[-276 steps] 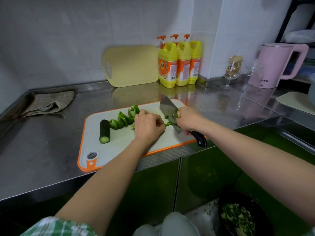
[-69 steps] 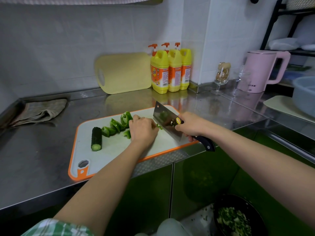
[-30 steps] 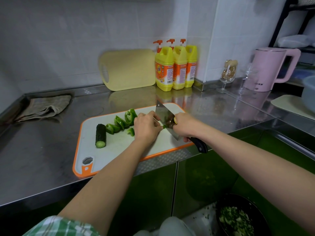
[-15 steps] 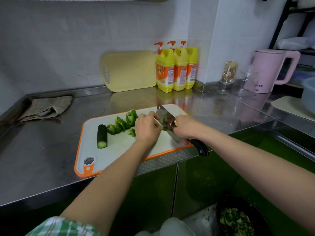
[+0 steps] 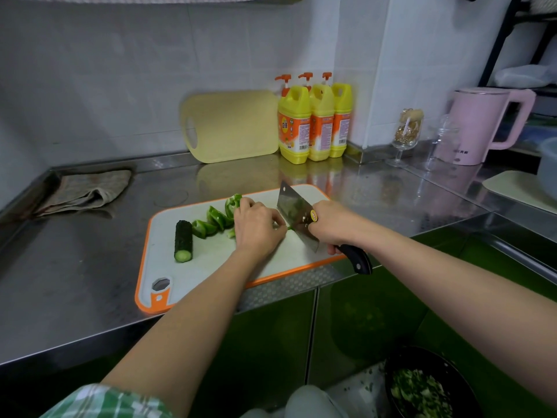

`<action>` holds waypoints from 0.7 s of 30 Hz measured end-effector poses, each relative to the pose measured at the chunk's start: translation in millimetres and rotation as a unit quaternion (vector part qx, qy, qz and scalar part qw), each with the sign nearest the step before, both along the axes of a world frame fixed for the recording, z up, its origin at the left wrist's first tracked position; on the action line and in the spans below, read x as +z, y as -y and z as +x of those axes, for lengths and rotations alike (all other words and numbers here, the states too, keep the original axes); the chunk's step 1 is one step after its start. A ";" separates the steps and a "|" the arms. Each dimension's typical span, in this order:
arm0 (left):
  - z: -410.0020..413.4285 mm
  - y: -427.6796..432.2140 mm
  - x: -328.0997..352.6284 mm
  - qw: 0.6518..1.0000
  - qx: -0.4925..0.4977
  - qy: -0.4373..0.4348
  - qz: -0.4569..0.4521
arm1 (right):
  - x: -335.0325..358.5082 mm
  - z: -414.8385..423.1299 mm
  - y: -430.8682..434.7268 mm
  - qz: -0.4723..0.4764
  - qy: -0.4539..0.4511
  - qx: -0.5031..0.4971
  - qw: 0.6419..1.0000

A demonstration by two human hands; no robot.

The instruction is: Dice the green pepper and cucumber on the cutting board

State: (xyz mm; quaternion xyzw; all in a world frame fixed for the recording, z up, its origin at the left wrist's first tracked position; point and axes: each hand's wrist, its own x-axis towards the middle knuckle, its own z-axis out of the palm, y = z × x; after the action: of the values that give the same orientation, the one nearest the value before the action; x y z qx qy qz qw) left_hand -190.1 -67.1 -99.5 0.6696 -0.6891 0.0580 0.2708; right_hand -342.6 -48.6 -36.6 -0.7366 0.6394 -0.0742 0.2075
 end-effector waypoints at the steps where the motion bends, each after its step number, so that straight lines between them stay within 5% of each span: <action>1: -1.0 0.1 -0.1 1.000 0.000 0.000 -0.003 | -0.5 1.0 -0.5 0.005 -0.008 0.001 1.000; 6: -4.2 0.2 1.6 1.000 -0.007 0.025 -0.008 | -3.4 10.3 2.3 0.010 -0.040 -0.005 0.999; 14: -1.2 3.6 0.3 0.999 -0.030 0.035 -0.015 | -7.6 -4.2 12.7 -0.042 0.088 -0.023 0.995; 21: -11.2 4.5 0.3 0.999 0.001 0.032 -0.030 | -3.8 -10.6 6.5 -0.008 0.036 -0.002 0.999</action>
State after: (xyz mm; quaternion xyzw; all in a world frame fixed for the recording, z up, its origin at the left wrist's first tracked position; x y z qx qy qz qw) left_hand -201.3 -71.6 -99.2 0.6594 -0.6949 0.1007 0.2686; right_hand -353.3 -55.1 -40.4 -0.7340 0.6322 -0.1063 0.2243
